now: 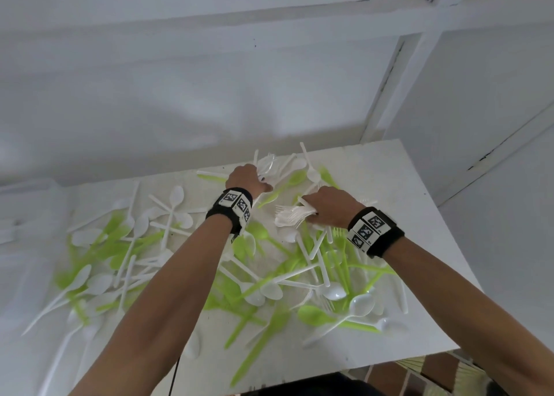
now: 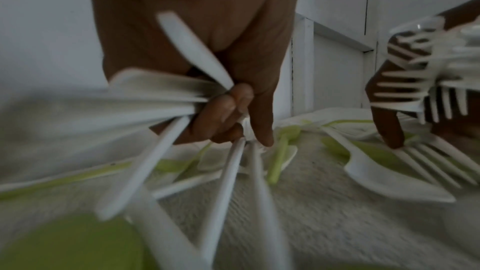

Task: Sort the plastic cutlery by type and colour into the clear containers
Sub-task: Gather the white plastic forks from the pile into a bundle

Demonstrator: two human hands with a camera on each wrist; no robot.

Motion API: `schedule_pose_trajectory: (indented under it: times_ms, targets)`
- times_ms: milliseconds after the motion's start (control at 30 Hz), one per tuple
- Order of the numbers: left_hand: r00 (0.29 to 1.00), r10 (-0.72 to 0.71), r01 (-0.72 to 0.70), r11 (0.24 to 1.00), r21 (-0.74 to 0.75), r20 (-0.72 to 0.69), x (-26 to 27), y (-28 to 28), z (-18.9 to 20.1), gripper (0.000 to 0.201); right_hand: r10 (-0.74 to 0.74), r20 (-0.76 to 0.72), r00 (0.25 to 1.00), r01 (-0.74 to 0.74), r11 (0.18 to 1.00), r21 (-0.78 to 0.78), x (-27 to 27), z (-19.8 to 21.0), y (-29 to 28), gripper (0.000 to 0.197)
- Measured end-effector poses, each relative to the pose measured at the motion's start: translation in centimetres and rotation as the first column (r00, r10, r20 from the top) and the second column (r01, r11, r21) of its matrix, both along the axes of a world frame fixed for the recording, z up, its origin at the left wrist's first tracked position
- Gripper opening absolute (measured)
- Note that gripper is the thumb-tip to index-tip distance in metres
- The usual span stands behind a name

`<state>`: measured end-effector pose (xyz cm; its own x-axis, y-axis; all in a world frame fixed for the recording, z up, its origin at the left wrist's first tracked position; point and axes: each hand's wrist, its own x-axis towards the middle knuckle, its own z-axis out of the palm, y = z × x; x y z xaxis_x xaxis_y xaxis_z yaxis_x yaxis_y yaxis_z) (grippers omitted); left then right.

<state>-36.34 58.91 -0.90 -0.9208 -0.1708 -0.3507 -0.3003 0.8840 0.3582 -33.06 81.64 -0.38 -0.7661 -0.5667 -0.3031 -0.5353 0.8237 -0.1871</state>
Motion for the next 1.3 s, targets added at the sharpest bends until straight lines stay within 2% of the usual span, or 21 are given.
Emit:
schedule_pose_trajectory:
  times_ms: [233,300,400,433,500,567,633,733,833,900,1000,1133,1200,1300]
  targets:
    - [0.997,0.071,-0.071,0.996,0.046,0.009,1.4,0.8,-0.5,0.045,0.098,-0.095,0.991,-0.110,0.985,-0.135,0.6,-0.1,0.6,0.021]
    - [0.996,0.081,-0.083,0.993,0.089,0.025,1.8,0.8,-0.6,0.041,0.087,-0.111,0.990,-0.115,0.954,-0.277,0.9,0.1,0.7,0.020]
    - [0.993,0.111,-0.116,0.971,0.210,0.036,2.4,0.6,-0.2,0.040,0.029,-0.056,0.998,-0.053,0.869,-0.491,1.2,0.7,0.7,0.009]
    - [0.993,0.109,-0.116,0.964,0.241,0.040,2.6,0.5,0.1,0.043,-0.007,-0.034,0.999,-0.013,0.833,-0.552,1.3,1.0,0.6,0.005]
    - [0.994,0.095,-0.108,0.950,0.293,0.059,2.8,0.2,0.3,0.055,-0.115,0.046,0.992,0.117,0.751,-0.650,1.7,2.0,0.2,0.012]
    - [0.995,0.071,-0.093,0.938,0.335,0.075,3.0,-0.2,0.5,0.062,-0.245,0.182,0.952,0.296,0.600,-0.743,2.0,3.1,-0.1,0.025]
    - [0.994,0.057,-0.089,0.920,0.382,0.095,3.3,-0.5,1.0,0.049,-0.338,0.320,0.885,0.446,0.420,-0.790,1.9,3.9,-0.3,0.030]
    - [0.996,0.062,-0.084,0.883,0.462,0.063,3.7,-0.7,1.7,0.031,-0.409,0.446,0.796,0.562,0.224,-0.796,1.0,4.4,0.1,0.028]
    - [0.997,0.078,-0.078,0.769,0.634,0.027,4.1,-0.8,2.4,0.025,-0.455,0.533,0.713,0.637,0.104,-0.764,0.1,4.6,0.7,0.033]
    - [0.995,0.103,-0.076,0.694,0.716,0.006,4.0,-0.8,2.9,0.023,-0.441,0.568,0.695,0.658,0.072,-0.749,-0.4,4.5,1.2,0.033]
    - [0.995,0.086,-0.016,0.681,0.733,-0.059,3.6,-0.7,3.6,0.029,-0.439,0.634,0.637,0.716,0.032,-0.697,-1.3,4.0,2.5,0.032]
    - [0.990,0.126,-0.016,0.574,0.819,-0.069,3.2,-0.1,3.4,0.026,-0.514,0.681,0.521,0.816,0.065,-0.574,-2.7,2.2,4.6,0.033]
    - [0.989,0.126,-0.002,0.556,0.831,-0.082,3.1,0.3,3.0,0.023,-0.506,0.730,0.460,0.866,0.076,-0.494,-3.1,1.3,4.9,0.039]
    - [0.990,0.117,-0.004,0.560,0.829,-0.075,3.1,1.2,2.7,0.021,-0.475,0.782,0.403,0.912,0.136,-0.387,-2.7,0.8,4.1,0.033]
